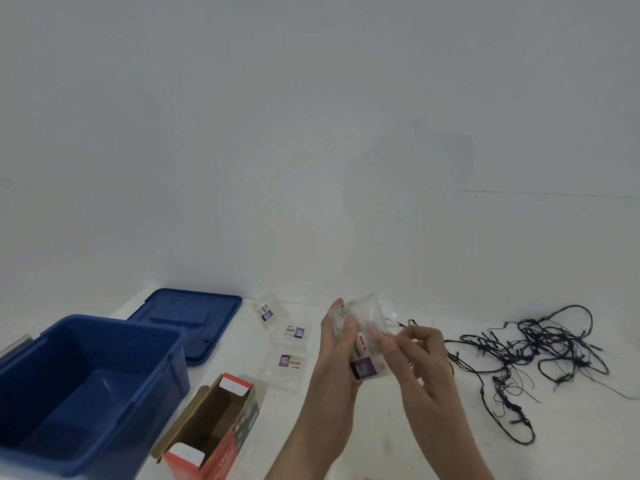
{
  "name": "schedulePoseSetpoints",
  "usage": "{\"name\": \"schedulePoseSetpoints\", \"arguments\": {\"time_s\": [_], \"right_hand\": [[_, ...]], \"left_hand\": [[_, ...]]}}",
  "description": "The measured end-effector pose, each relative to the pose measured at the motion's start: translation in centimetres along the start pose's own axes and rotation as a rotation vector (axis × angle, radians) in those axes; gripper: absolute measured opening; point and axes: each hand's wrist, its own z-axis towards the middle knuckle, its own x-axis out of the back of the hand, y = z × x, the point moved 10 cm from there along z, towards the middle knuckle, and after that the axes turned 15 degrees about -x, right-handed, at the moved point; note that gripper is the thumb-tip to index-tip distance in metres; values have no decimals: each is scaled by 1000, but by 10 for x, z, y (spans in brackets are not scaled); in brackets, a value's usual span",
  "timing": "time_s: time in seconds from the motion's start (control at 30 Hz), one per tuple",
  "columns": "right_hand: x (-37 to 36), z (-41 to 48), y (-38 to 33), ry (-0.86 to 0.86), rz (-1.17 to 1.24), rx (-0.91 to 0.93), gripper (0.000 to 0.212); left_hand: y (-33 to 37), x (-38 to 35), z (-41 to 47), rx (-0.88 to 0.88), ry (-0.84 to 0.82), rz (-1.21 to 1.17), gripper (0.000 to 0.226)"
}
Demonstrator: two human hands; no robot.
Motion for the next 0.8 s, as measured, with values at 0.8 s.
{"name": "schedulePoseSetpoints", "arguments": {"time_s": [0.8], "right_hand": [[13, -8, -5, 33, 124, 103, 18]], "left_hand": [[4, 5, 0, 34, 6, -101, 42]]}}
